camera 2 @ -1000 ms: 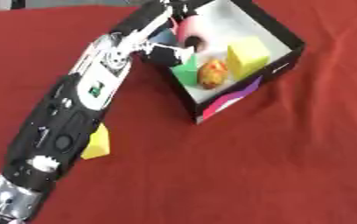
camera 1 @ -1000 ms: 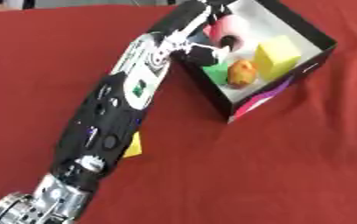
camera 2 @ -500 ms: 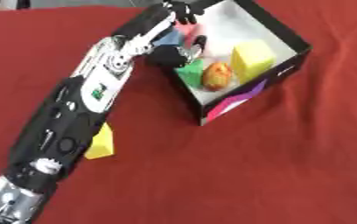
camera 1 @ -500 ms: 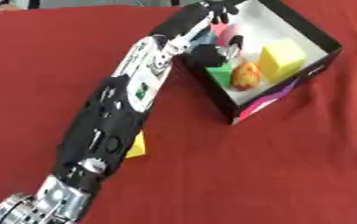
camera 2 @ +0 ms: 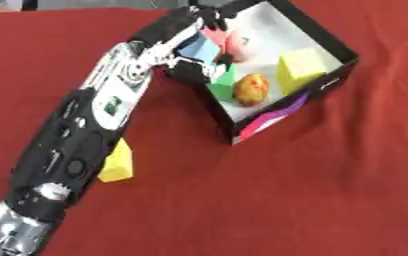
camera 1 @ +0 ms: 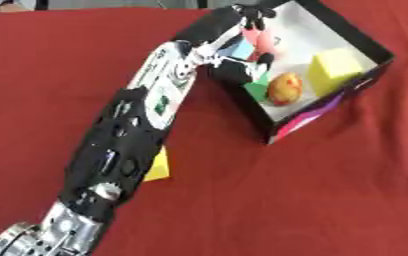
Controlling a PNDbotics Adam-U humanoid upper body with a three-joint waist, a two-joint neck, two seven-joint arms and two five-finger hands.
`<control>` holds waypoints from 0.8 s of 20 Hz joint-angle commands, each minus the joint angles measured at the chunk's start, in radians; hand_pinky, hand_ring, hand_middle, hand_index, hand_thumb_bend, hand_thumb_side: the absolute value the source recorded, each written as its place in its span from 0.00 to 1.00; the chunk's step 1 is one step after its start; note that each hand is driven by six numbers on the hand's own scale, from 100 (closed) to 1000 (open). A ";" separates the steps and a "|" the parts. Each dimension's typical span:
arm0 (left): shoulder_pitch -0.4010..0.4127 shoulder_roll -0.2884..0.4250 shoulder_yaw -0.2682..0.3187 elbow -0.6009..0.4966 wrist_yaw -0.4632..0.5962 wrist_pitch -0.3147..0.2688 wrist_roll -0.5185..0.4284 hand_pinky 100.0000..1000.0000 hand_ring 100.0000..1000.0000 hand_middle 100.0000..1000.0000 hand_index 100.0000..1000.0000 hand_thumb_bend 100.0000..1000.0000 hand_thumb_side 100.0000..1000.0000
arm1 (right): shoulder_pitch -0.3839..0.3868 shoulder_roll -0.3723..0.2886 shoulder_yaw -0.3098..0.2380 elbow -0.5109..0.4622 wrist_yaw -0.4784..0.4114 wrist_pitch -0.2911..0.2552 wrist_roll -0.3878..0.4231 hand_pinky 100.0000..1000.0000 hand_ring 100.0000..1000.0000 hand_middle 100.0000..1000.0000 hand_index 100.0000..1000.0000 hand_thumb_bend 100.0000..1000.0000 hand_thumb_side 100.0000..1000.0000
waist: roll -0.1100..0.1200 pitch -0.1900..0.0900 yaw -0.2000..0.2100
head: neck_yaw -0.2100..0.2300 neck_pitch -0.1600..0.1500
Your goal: Pick up objects on the table and place them in the box.
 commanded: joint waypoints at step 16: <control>0.183 0.298 -0.054 -0.583 0.512 0.058 -0.101 0.79 0.75 0.68 0.84 0.00 0.23 | 0.116 -0.044 -0.038 -0.023 0.068 -0.033 -0.062 1.00 0.69 0.61 0.70 0.00 0.45 | 0.041 -0.077 0.109 | -0.083 0.072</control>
